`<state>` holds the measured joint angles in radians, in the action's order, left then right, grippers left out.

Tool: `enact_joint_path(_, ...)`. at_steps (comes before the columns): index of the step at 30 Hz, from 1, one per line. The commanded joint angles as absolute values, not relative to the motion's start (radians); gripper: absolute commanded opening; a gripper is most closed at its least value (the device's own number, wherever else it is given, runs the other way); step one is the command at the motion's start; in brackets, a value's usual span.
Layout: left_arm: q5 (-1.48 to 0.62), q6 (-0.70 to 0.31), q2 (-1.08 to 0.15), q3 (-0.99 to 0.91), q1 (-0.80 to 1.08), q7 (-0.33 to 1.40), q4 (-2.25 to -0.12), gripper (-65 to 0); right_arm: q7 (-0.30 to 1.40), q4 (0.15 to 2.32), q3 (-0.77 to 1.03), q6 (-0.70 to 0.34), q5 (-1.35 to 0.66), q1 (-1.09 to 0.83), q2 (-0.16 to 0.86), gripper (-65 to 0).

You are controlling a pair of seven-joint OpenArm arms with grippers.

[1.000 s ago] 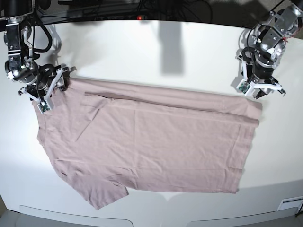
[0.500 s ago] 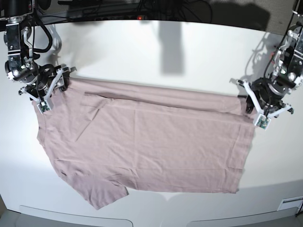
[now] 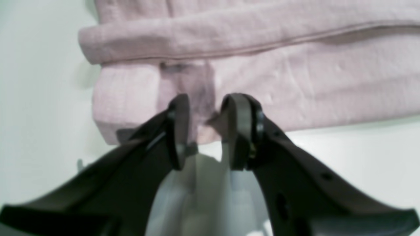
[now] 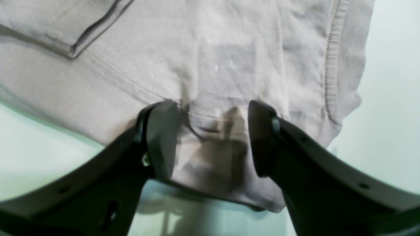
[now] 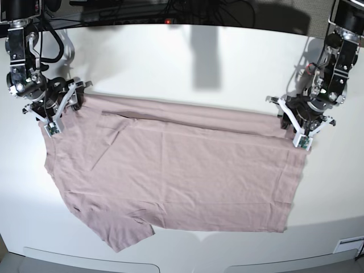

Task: Fold the T-shirt properly
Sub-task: 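Regrasp the shirt edge with the left gripper and pull it toward the robot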

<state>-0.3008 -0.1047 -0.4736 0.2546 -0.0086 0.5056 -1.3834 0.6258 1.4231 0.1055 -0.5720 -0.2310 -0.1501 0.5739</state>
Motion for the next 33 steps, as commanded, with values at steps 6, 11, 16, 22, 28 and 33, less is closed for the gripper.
enact_joint_path(6,-0.297,-0.099,-0.485,0.247,0.018,0.554,-1.388,-45.0,0.648,1.434,0.112,-0.569,-0.221,-0.150,0.590,-30.5)
enact_joint_path(11,-0.296,-0.099,-0.485,0.247,0.075,0.553,-1.389,-45.0,0.655,1.435,0.112,-0.569,-0.221,-0.152,0.590,-30.5)
enact_joint_path(16,-0.297,-0.099,-0.485,0.247,0.098,0.572,-1.389,-45.0,0.669,1.445,0.112,-0.569,-0.222,-0.156,0.590,-30.5)
enact_joint_path(22,-0.297,-0.099,-0.485,0.247,0.140,0.583,-1.390,-45.0,0.670,1.518,0.112,-0.568,-0.221,-0.231,0.590,-30.5)
enact_joint_path(28,-0.276,-0.099,-0.486,0.244,0.217,0.584,-1.432,-45.0,0.669,1.539,0.129,-0.568,-0.221,-0.286,0.590,-30.5)
enact_joint_path(33,-0.263,-0.099,-0.485,0.168,0.320,0.583,-1.493,-45.0,0.670,1.539,0.212,-0.568,-0.224,-0.337,0.590,-30.5)
